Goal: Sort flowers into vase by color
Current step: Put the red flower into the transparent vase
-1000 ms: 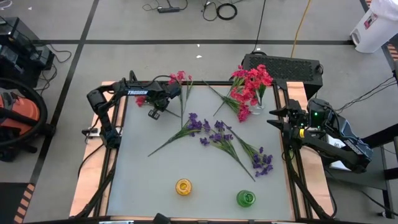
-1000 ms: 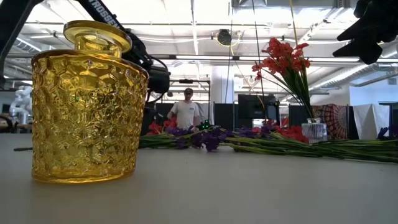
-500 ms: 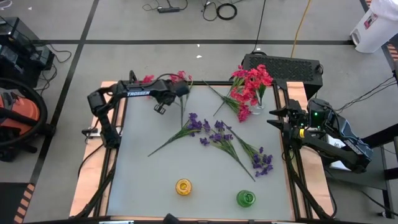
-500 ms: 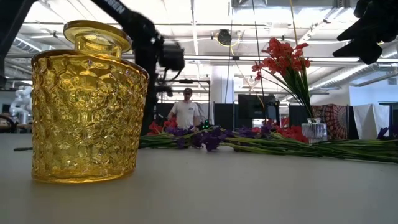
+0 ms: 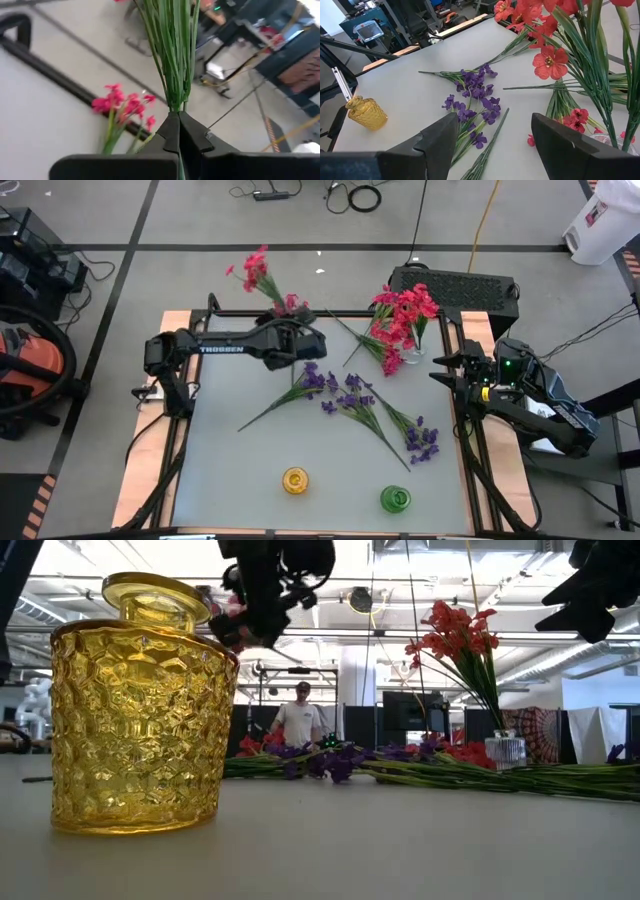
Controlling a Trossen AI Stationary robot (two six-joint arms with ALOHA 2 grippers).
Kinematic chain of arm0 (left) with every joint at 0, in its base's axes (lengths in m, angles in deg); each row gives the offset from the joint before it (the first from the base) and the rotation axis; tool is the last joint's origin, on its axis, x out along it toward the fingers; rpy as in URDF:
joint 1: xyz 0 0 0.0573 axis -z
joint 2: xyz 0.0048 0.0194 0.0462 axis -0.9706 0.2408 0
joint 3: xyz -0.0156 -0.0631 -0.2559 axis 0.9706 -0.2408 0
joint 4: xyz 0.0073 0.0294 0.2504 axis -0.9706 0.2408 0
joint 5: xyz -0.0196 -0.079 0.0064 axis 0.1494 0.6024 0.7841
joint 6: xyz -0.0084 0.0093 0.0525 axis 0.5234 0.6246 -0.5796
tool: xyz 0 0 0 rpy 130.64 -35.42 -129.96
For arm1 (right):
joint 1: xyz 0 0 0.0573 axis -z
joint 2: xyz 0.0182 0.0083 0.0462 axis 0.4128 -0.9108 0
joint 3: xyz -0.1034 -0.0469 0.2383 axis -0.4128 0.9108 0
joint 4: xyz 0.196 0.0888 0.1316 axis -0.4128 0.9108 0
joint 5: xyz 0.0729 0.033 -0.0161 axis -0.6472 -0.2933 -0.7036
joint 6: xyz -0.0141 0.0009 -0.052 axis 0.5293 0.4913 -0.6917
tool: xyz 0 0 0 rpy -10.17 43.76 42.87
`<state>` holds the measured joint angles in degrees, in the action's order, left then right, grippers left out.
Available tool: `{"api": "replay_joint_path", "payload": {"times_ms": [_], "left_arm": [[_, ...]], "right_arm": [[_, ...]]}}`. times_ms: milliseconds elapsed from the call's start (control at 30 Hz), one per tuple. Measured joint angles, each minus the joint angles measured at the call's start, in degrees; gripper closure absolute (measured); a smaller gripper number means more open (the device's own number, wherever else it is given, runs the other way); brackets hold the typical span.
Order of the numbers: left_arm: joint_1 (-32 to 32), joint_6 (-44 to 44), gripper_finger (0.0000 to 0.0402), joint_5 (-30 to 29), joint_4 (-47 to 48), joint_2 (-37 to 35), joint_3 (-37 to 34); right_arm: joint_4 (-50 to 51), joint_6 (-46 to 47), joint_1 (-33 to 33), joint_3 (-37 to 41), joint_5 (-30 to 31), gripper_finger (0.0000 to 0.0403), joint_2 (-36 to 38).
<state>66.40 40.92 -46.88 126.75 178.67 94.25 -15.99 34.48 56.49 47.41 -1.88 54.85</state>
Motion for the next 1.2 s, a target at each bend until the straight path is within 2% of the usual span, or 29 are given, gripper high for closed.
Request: {"api": "replay_joint_path", "payload": {"times_ms": [333,567,800,1033,1200], "left_arm": [[7.91,-11.37,0.0401,-7.28,-10.45,0.0,0.0],[12.18,-13.81,0.0401,-13.23,-10.5,0.0,0.0],[13.44,-6.21,0.0401,-12.18,-10.68,0.0,0.0],[13.35,-12.26,0.0392,-5.12,-9.94,0.0,0.0],[13.35,-12.36,0.0389,-3.74,-10.01,0.0,0.0]], "right_arm": [[0.0,0.0,0.01,0.0,0.0,0.0156,0.02],[0.0,0.0,0.01,0.0,0.0,0.0156,0.02],[0.01,0.0,0.01,0.0,0.0,0.0156,0.01],[0.02,0.0,0.0,0.0,0.0,0.0156,0.02],[0.0,0.0,0.0,0.0,0.0,0.0156,0.01]]}}
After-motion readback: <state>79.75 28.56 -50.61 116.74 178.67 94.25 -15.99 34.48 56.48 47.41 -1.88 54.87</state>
